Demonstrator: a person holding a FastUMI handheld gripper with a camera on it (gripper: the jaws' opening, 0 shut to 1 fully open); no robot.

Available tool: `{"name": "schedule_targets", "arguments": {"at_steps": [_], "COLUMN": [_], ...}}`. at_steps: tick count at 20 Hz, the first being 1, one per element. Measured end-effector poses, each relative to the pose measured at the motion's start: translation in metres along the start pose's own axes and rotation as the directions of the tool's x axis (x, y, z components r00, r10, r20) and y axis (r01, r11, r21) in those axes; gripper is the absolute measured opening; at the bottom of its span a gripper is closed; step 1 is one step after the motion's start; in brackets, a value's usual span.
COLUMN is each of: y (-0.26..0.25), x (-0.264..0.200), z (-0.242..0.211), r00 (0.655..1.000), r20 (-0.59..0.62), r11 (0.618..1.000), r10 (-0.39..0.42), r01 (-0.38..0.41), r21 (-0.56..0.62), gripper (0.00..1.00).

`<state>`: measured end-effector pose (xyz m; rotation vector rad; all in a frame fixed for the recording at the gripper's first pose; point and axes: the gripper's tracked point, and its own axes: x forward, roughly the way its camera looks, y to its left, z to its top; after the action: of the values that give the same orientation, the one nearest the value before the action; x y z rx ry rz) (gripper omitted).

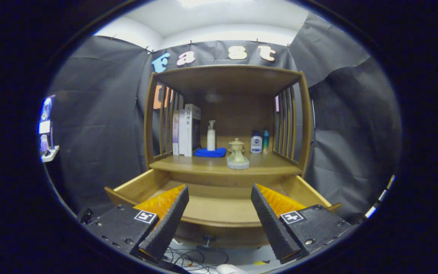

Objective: Pull open the drawer, take out the items inside it, and place them on the countertop above the cabinet.

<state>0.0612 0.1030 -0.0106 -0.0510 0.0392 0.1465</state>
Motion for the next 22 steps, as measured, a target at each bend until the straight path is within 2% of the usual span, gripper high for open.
{"name": "schedule_targets", "arguments": {"at_steps": [3, 10, 22], "y": [-0.009, -0.002, 0.015], "x": [-0.013, -0.017, 0.015], "z": [-0.034, -0.097, -0.123], "r00": [0.999, 0.99, 0.989], "r20": [-0.04, -0.136, -0.136], "r11": [0.999, 0.999, 0.998], "r10": [-0.032, -0.033, -0.059], "r01": [0.031, 0.033, 0.061], "r21": [-0.013, -0.002, 0.01], "gripper": [1.0, 1.0, 1.0]}}
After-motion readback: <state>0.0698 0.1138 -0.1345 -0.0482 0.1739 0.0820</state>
